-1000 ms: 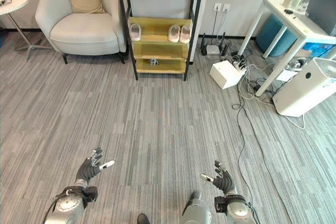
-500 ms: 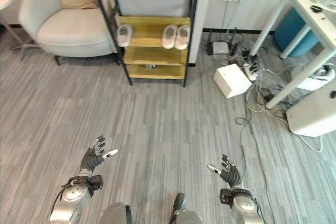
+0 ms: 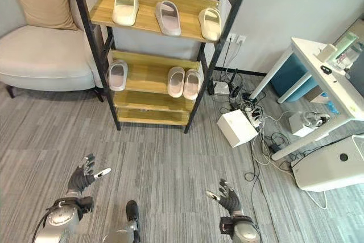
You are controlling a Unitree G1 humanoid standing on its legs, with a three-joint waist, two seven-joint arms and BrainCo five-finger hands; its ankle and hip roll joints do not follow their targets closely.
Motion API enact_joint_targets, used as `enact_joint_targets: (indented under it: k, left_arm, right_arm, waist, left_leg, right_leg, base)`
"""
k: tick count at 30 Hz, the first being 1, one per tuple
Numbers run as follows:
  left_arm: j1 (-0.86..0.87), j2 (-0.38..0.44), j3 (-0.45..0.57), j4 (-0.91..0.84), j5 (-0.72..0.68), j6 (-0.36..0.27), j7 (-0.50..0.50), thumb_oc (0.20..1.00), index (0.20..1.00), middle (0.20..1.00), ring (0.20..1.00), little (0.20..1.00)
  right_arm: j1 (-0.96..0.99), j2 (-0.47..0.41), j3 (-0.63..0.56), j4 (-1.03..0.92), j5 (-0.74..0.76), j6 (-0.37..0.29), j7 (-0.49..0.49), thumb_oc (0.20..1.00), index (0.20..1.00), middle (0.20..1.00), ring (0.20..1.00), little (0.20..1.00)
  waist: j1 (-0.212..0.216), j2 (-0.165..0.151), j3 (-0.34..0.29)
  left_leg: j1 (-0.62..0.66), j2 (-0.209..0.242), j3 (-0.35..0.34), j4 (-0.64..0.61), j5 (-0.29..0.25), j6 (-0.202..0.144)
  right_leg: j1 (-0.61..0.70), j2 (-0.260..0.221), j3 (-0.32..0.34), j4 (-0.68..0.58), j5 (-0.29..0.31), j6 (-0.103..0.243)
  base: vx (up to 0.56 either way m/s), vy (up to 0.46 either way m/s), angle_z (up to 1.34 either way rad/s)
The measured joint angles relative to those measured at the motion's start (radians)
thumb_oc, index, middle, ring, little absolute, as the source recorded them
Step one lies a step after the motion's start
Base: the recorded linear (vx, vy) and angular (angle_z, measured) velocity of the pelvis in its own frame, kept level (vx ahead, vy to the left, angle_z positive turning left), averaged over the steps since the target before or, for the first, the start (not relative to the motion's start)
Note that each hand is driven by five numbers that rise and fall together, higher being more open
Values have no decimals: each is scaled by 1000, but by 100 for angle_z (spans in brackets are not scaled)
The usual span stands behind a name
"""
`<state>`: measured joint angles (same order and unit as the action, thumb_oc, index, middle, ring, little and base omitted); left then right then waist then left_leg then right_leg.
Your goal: Arrange the slippers neatly on the shoe rack.
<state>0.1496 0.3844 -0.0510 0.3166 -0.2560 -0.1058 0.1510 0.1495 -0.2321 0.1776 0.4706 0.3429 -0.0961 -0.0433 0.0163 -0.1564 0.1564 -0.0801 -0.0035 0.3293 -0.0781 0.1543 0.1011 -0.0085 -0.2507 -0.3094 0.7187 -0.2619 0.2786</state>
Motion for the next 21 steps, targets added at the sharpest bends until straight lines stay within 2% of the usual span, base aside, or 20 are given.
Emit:
enact_joint_targets:
  k: [1,2,3,4,5,6,7,9,10,11,12,13,14,18,21]
  left_arm:
    - [3,1,-4,-1,0,0,-1,1000,1000,1000,1000,1000]
    - [4,-1,-10,-2,0,0,-1,1000,1000,1000,1000,1000]
    - [12,-7,-25,-2,0,2,0,1000,1000,1000,1000,1000]
    - [38,-36,-37,-19,1,3,-6,1000,1000,1000,1000,1000]
    - [43,-38,-37,-29,1,2,-9,1000,1000,1000,1000,1000]
    - [38,-38,-38,-30,1,1,-14,1000,1000,1000,1000,1000]
    - [32,-36,-42,-29,1,1,-14,1000,1000,1000,1000,1000]
    - [28,-32,-35,-23,1,2,-18,1000,1000,1000,1000,1000]
    - [37,-32,-36,-24,1,3,-21,1000,1000,1000,1000,1000]
    - [45,-34,-36,-32,1,2,-25,1000,1000,1000,1000,1000]
    - [56,-45,-38,-35,1,3,-30,1000,1000,1000,1000,1000]
    - [70,-47,-37,-47,1,2,-35,1000,1000,1000,1000,1000]
    - [79,-63,-36,-48,1,3,-39,1000,1000,1000,1000,1000]
    - [81,-100,-37,-50,1,3,-67,1000,1000,1000,1000,1000]
    - [79,-102,-36,-50,1,3,-73,1000,1000,1000,1000,1000]
  right_arm:
    - [-2,-4,-2,1,-2,0,2,1000,1000,1000,1000,1000]
    - [-7,-7,-10,4,-10,1,3,1000,1000,1000,1000,1000]
    - [-9,-6,-25,3,-11,6,3,1000,1000,1000,1000,1000]
    - [6,-28,-37,-13,-11,11,3,1000,1000,1000,1000,1000]
    - [8,-32,-37,-9,-11,13,3,1000,1000,1000,1000,1000]
    - [14,-36,-31,6,-10,14,2,1000,1000,1000,1000,1000]
    - [4,-35,-33,23,-10,17,3,1000,1000,1000,1000,1000]
    - [7,-36,-36,30,-10,19,1,1000,1000,1000,1000,1000]
    - [18,-36,-37,28,-9,19,2,1000,1000,1000,1000,1000]
    - [36,-37,-37,31,-9,18,2,1000,1000,1000,1000,1000]
    - [41,-45,-40,32,-9,19,2,1000,1000,1000,1000,1000]
    - [42,-51,-41,26,-9,16,2,1000,1000,1000,1000,1000]
    - [35,-68,-42,24,-9,16,2,1000,1000,1000,1000,1000]
    - [47,-103,-50,23,-9,17,4,1000,1000,1000,1000,1000]
    - [60,-103,-73,24,-9,17,5,1000,1000,1000,1000,1000]
  waist:
    - [-1,5,1]
    - [0,17,10]
    - [-2,46,15]
    - [-14,101,10]
    - [-15,111,15]
    - [-19,122,18]
    - [-27,121,17]
    - [-41,124,18]
    - [-37,118,15]
    - [-34,104,7]
    - [-28,117,2]
    - [-27,124,-5]
    - [-18,140,-15]
    - [-19,163,-28]
    - [-27,166,-30]
  left_leg:
    - [20,-14,-1,3,-36,-1]
    - [47,-23,1,7,-60,1]
    - [83,-25,-2,-1,-78,6]
    - [116,-22,-17,-7,-82,4]
    - [121,-28,-22,-3,-83,3]
    - [124,-30,-43,-3,-93,-9]
    - [125,-29,-57,-2,-92,-13]
    - [130,-25,-88,-2,-99,-26]
    - [146,-23,-92,-2,-108,-42]
    - [178,-19,-97,-2,-126,-69]
    - [194,3,-95,-2,-131,-80]
    - [203,20,-86,-3,-135,-89]
    - [212,48,-70,-2,-143,-112]
    - [224,86,-44,4,-144,-129]
    - [224,95,-44,4,-146,-135]
  right_leg:
    - [-40,-10,2,42,23,2]
    - [-104,-32,-1,137,51,-6]
    - [-149,-46,-17,199,50,-23]
    - [-173,-67,-103,33,21,-64]
    - [-184,-75,-115,-50,26,-67]
    - [-210,-77,-124,-152,41,-89]
    - [-200,-62,-138,-288,69,-129]
    - [-186,-14,-93,-494,168,-142]
    - [-165,11,-63,-556,238,-138]
    - [-109,30,-46,-618,364,-175]
    - [-76,58,-52,-659,383,-208]
    - [-36,89,-57,-719,392,-213]
    - [5,132,-69,-808,427,-235]
    - [26,173,-69,-807,399,-243]
    - [26,180,-74,-808,381,-238]
  base:
    - [325,119,7]
    - [266,57,2]
    - [321,-19,21]
    - [204,-55,39]
    - [195,-116,53]
    - [106,-101,47]
    - [141,-132,52]
    - [112,-101,56]
    - [134,-145,53]
    - [110,-151,30]
    - [101,-129,16]
    - [76,-106,-16]
    - [54,-73,-15]
    - [48,-77,-6]
    - [27,-92,7]
